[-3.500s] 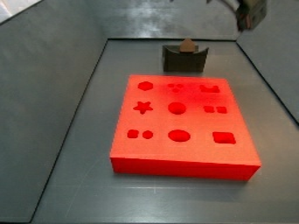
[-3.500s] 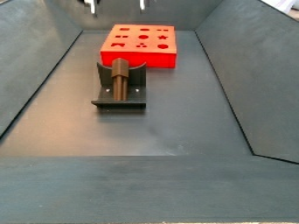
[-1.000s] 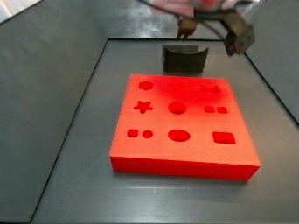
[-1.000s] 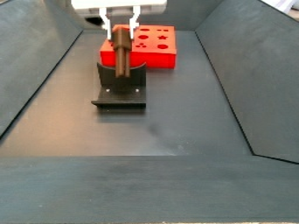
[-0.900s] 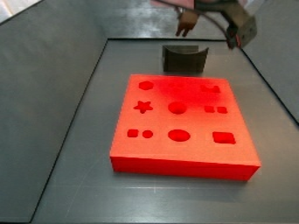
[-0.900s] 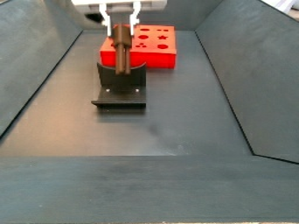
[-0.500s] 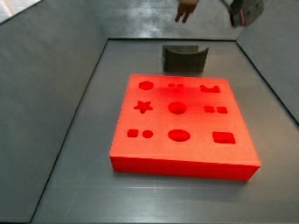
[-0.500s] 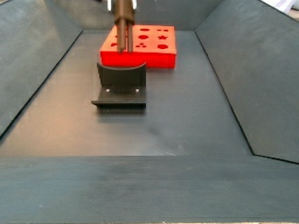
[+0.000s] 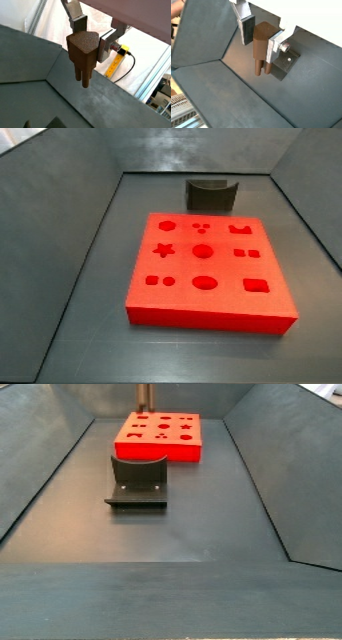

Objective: Pick up the 3 prong object. Move up. Place the 3 prong object on the fixture. Regrasp the 3 prong object. Move to above the board. Insert the 3 prong object.
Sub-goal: Move to above the board.

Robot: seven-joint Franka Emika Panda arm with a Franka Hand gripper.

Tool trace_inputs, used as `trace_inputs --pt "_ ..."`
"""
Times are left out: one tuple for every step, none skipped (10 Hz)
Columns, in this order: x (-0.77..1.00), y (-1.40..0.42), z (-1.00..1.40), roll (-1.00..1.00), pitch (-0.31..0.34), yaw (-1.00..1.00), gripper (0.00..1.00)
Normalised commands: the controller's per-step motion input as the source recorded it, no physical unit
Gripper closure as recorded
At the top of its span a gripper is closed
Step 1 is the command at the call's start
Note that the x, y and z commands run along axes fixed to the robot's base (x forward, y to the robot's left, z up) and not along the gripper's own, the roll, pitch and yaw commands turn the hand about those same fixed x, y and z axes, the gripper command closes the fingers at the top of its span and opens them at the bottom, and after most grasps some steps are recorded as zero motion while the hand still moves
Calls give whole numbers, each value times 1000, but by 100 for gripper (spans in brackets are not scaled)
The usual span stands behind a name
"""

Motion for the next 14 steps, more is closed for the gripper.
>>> trace_inputs --pt "10 -24 401 -37 89 81 100" --pt "14 -23 237 -38 91 77 100" --pt "-414 -1000 249 -1000 -4 -2 100" --pt "-416 -1000 259 -1000 -12 -4 100" --pt "-441 -1000 272 -1000 -26 -4 100" --pt "-443 -1000 256 -1000 -29 -6 100" --pt "-451 -1000 256 -1000 -33 -8 100" --pt "-467 -1000 265 -1000 -33 -12 100" --pt "-487 -1000 267 -1000 -40 -14 100" --pt "-501 -1000 260 -1000 -48 -17 100" --pt "-357 -647 164 -1000 -56 -20 100" --pt "-203 -304 81 -1000 -60 -19 100" --pt "-126 -127 31 -785 -53 -14 100" --pt "-97 -76 22 -635 -49 -11 100"
